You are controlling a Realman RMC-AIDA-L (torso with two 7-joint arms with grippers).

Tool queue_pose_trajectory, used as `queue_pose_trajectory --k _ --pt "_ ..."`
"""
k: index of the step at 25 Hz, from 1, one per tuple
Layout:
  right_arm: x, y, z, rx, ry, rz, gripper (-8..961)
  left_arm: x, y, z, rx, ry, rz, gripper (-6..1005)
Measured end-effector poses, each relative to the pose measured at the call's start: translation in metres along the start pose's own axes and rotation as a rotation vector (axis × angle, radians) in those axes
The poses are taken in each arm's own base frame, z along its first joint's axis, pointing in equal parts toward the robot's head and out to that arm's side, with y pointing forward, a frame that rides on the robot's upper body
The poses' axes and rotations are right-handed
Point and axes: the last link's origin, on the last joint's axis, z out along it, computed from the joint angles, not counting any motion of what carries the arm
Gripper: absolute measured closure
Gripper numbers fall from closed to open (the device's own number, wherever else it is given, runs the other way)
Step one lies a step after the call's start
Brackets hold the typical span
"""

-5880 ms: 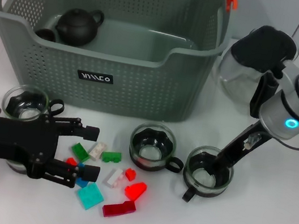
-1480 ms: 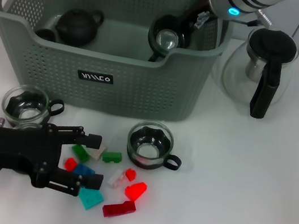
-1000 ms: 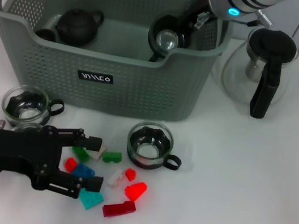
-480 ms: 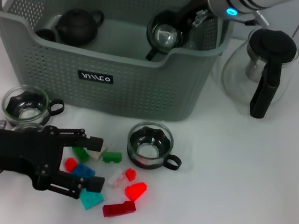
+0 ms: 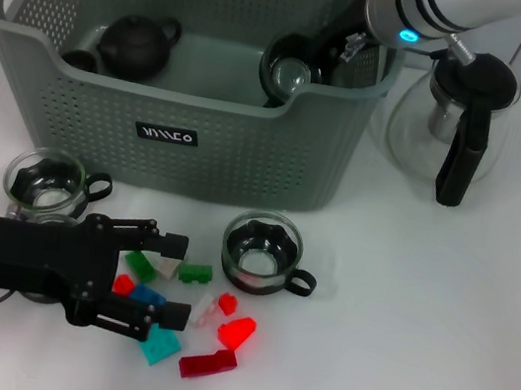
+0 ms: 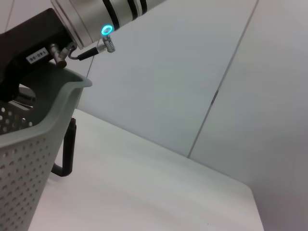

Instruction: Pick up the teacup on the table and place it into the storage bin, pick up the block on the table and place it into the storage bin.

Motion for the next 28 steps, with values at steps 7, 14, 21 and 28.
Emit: queue_pose_trajectory --k 7,14,21,28 --pt "-0.001 -0.001 -0.001 -0.001 -0.001 0.0 895 -0.001 0.0 0.001 -0.003 0.003 -0.006 74" --pt "-0.001 -0.001 -0.002 -0.005 -0.001 0.001 896 -0.001 0.0 0.001 -0.005 0.002 -0.006 74" --pt "-0.006 -0.002 -0.007 -0.023 -0.007 0.007 850 -0.001 0.0 0.001 -0.005 0.002 -0.008 75" --pt "-0.007 -0.003 -0.011 -0.031 -0.015 0.013 706 0.0 0.0 0.002 -0.006 0.002 -0.009 75"
